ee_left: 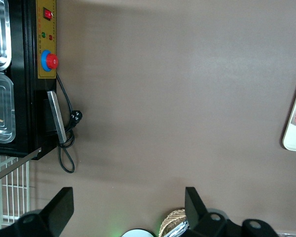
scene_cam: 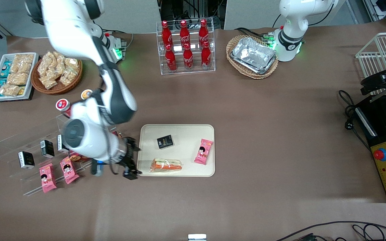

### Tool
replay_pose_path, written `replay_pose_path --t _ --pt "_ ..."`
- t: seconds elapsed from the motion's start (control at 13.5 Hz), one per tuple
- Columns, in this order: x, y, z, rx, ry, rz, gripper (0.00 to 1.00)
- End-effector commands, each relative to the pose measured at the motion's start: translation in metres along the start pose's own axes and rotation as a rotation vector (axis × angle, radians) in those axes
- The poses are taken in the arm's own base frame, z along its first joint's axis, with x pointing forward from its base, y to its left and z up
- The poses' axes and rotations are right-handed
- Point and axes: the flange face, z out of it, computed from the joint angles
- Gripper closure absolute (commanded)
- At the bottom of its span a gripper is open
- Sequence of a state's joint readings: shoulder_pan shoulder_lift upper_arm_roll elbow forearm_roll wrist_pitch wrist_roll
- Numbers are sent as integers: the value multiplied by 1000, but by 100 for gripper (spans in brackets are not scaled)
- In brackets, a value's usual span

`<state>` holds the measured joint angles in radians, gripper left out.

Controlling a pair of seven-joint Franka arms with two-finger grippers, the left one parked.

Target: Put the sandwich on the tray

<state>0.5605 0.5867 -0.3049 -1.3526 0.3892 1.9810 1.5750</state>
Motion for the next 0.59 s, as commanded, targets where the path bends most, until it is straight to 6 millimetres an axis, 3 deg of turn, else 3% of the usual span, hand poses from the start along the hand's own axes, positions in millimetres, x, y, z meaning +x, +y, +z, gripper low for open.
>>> replay_pose_path --t 0.0,0.22,0.37,0.52 --pt "43 18 -54 -69 -6 -276 0" --pt "96 33 -85 -122 40 -611 0" --pt "154 42 -103 -116 24 -759 0" --pt "197 53 -119 -112 25 -980 0"
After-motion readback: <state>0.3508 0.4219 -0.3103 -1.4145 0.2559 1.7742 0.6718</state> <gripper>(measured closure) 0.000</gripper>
